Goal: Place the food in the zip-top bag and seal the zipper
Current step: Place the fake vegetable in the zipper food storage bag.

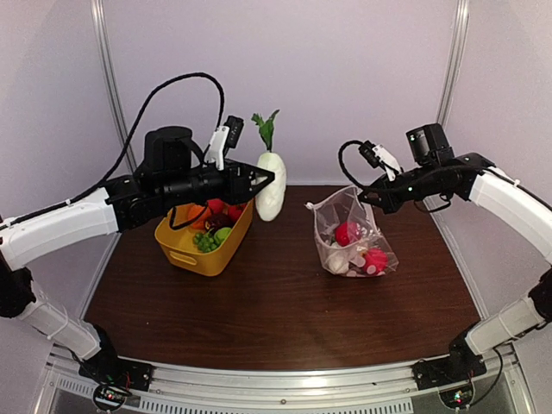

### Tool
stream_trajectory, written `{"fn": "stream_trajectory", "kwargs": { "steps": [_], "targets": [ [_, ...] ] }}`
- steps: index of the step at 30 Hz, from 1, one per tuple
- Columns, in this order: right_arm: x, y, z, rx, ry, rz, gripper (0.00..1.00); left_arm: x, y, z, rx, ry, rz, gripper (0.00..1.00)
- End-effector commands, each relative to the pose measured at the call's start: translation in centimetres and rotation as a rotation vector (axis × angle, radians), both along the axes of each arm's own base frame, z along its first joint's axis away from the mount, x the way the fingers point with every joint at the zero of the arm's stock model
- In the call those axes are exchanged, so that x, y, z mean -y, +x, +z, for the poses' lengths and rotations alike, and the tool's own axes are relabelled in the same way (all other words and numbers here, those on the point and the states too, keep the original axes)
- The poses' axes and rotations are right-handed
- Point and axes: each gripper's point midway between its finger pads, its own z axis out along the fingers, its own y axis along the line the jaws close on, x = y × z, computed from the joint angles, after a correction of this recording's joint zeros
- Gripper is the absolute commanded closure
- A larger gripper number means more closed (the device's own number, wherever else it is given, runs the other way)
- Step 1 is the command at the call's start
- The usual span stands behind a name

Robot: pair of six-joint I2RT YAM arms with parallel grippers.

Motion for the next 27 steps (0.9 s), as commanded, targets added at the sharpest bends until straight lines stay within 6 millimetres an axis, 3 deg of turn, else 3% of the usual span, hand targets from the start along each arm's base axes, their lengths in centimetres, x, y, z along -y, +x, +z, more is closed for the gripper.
{"fn": "stream_trajectory", "kwargs": {
  "steps": [1,5,12,17,27],
  "targets": [
    [-0.2,0.0,0.6,-0.046,0.017,-0.011,1.0,3.1,-2.2,5.8,0.168,-0.236,-0.096,0.78],
    [-0.2,0.4,0.3,-0.06,0.004,-0.017,1.0,5.5,-3.8,6.3,0.194,-0.317,-0.156,0.79],
    [-0.3,0.8,0.6,-0.083,0.002,-0.031,1.0,9.1,-4.9,5.3,0.215,-0.406,-0.206,0.8],
    [-0.7,0.6,1.4,-0.107,0.023,-0.019,1.0,10.1,-4.0,4.3,0.259,-0.51,-0.162,0.81],
    [-0.8,0.4,3.6,-0.128,0.019,-0.012,1.0,14.8,-1.2,-0.3,0.238,-0.514,-0.123,0.82]
  ]
}}
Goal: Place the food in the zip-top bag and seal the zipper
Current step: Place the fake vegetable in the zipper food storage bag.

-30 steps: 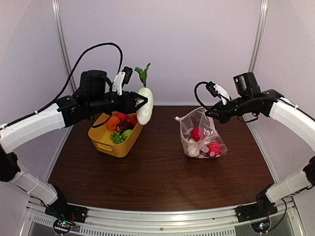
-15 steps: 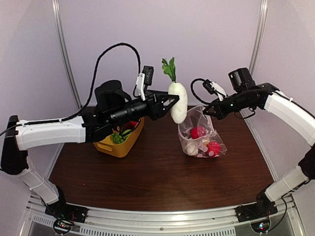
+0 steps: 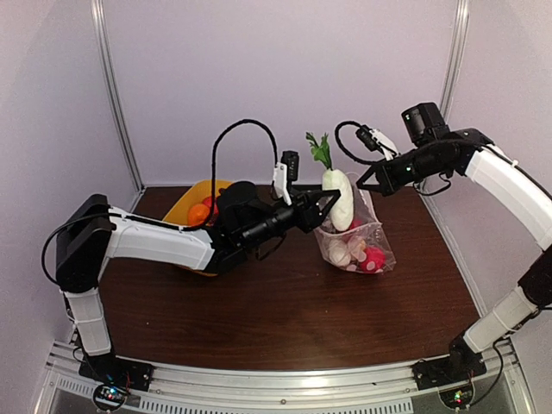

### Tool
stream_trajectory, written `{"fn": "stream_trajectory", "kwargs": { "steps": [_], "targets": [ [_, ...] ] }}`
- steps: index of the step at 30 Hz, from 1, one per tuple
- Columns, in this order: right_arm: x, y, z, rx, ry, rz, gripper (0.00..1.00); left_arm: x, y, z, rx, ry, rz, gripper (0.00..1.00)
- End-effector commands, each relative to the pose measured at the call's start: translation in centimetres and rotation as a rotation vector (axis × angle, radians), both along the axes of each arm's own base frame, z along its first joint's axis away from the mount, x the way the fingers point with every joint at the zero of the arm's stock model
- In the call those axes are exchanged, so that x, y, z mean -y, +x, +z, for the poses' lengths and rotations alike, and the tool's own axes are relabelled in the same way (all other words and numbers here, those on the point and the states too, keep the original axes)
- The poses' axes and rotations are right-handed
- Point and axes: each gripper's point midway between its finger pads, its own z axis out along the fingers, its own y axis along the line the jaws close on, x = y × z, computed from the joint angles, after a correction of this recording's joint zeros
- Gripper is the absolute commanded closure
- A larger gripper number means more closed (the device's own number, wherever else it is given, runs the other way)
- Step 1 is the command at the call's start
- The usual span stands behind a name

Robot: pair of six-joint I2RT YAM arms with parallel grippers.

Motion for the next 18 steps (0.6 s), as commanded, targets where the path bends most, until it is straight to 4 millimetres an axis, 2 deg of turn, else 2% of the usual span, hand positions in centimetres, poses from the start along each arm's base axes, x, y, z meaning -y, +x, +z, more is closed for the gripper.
{"fn": "stream_trajectory", "kwargs": {
  "steps": [1,6,13,14,18],
  "targets": [
    [0.0,-0.6,0.9,-0.034,0.008,0.013,1.0,1.2,0.3,2.1,0.045,-0.093,0.028,0.82],
    [0.0,-0.8,2.3,-0.019,0.018,0.016,1.0,2.9,0.7,-0.2,0.047,-0.018,0.087,0.82],
    [-0.1,-0.8,3.9,-0.007,0.061,0.005,1.0,4.0,1.0,-2.9,0.041,0.033,0.155,0.8],
    [-0.2,-0.8,4.3,-0.005,0.071,0.007,1.0,4.1,1.1,-3.2,0.042,0.046,0.176,0.78],
    [0.1,-0.7,5.1,0.02,0.073,-0.001,1.0,4.7,0.8,-3.3,0.071,0.079,0.194,0.53]
  ]
}}
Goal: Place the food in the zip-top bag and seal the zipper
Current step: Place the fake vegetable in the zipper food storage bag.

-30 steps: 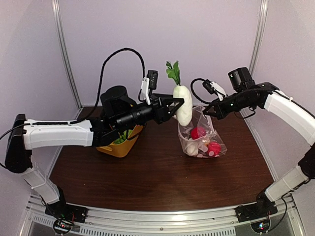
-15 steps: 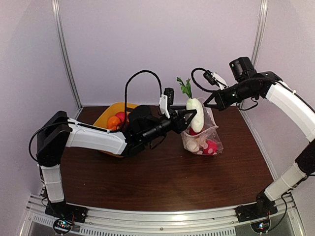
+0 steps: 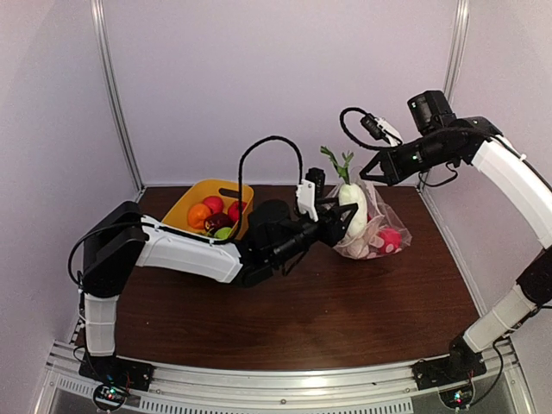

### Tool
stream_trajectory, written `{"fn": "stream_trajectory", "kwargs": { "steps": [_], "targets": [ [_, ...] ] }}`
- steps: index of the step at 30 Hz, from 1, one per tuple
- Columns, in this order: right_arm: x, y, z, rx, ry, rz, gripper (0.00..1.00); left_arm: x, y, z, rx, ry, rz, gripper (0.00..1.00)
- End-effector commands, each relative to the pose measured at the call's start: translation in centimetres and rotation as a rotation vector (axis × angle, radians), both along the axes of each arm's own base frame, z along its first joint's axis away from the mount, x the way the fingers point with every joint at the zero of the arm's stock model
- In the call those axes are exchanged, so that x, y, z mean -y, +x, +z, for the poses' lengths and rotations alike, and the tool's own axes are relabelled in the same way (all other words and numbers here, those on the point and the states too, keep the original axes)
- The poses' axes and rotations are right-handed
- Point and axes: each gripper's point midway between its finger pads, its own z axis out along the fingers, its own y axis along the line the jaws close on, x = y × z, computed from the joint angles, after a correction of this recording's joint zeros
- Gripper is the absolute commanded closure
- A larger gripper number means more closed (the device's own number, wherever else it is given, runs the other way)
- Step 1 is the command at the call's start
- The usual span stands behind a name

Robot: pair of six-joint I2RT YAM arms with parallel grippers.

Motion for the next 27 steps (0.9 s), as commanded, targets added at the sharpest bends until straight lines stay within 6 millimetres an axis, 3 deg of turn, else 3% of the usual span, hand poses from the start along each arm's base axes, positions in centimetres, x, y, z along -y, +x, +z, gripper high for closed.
{"fn": "stream_trajectory", "kwargs": {
  "steps": [1,9,12,15,18,20,23,27],
  "targets": [
    [0.0,0.0,2.3,0.044,0.041,0.0,1.0,0.4,0.3,0.8,0.054,0.023,0.053,0.49],
    [0.3,0.3,1.1,0.03,0.026,-0.011,1.0,0.4,-1.0,4.7,0.103,0.021,-0.005,0.3],
    [0.5,0.4,1.1,0.037,0.024,-0.016,1.0,0.0,-1.8,6.7,0.127,0.006,-0.035,0.28],
    [1.1,0.6,1.3,0.053,0.014,-0.037,1.0,-1.4,-2.9,9.4,0.155,-0.027,-0.054,0.27],
    [1.5,0.6,1.1,0.059,0.014,-0.048,1.0,-4.0,-3.1,11.4,0.111,-0.042,-0.008,0.28],
    [1.7,0.5,0.8,0.058,0.017,-0.053,1.0,-5.8,-2.2,11.0,0.015,0.002,0.066,0.33],
    [1.7,0.4,0.2,0.053,0.025,-0.054,1.0,-8.0,-0.7,8.0,-0.215,0.09,0.192,0.44],
    [1.6,0.6,-0.5,0.039,0.028,-0.063,1.0,-6.7,-2.3,4.6,-0.387,0.12,0.08,0.49]
  ]
}}
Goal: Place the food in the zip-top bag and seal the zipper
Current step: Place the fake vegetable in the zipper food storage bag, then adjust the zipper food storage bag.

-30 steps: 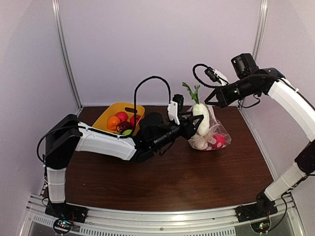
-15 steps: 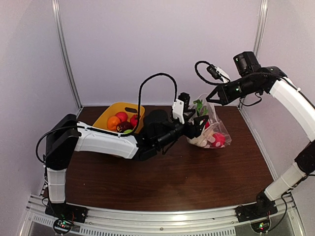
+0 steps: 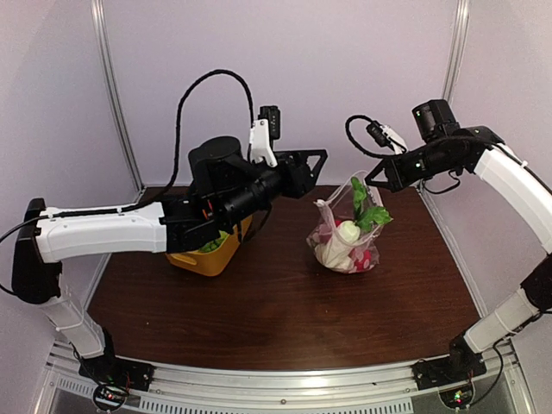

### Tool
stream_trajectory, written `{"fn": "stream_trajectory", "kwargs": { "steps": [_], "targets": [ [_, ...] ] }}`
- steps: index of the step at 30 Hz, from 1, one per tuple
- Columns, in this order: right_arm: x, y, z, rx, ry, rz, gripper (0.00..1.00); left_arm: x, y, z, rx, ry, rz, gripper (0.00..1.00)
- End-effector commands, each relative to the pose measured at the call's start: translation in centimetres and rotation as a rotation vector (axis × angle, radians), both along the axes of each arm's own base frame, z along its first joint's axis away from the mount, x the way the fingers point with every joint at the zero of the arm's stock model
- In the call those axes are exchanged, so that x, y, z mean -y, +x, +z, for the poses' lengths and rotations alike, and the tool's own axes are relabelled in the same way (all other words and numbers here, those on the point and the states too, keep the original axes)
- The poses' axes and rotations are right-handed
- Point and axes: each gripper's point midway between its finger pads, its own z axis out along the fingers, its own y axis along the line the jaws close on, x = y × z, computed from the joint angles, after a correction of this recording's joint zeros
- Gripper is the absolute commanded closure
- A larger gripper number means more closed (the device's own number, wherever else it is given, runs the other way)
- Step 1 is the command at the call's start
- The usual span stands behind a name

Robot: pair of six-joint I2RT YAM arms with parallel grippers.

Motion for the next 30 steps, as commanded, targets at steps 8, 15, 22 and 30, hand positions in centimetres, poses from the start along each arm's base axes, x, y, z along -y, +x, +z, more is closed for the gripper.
{"fn": "stream_trajectory", "kwargs": {
  "steps": [8,15,22,30],
  "targets": [
    [-0.2,0.6,0.8,0.037,0.042,-0.019,1.0,5.1,-1.7,-13.1,-0.524,0.138,-0.165,0.49],
    [0.2,0.1,0.3,0.044,0.032,-0.026,1.0,6.3,-1.4,-15.0,-0.578,0.229,-0.157,0.73],
    [3.5,1.7,4.3,0.195,-0.114,-0.148,1.0,6.2,-1.1,-3.6,-0.303,0.169,-0.161,1.0],
    [7.8,2.6,6.3,0.315,-0.238,-0.309,1.0,5.6,2.8,-2.7,-0.174,0.296,-0.028,1.0]
  ]
}}
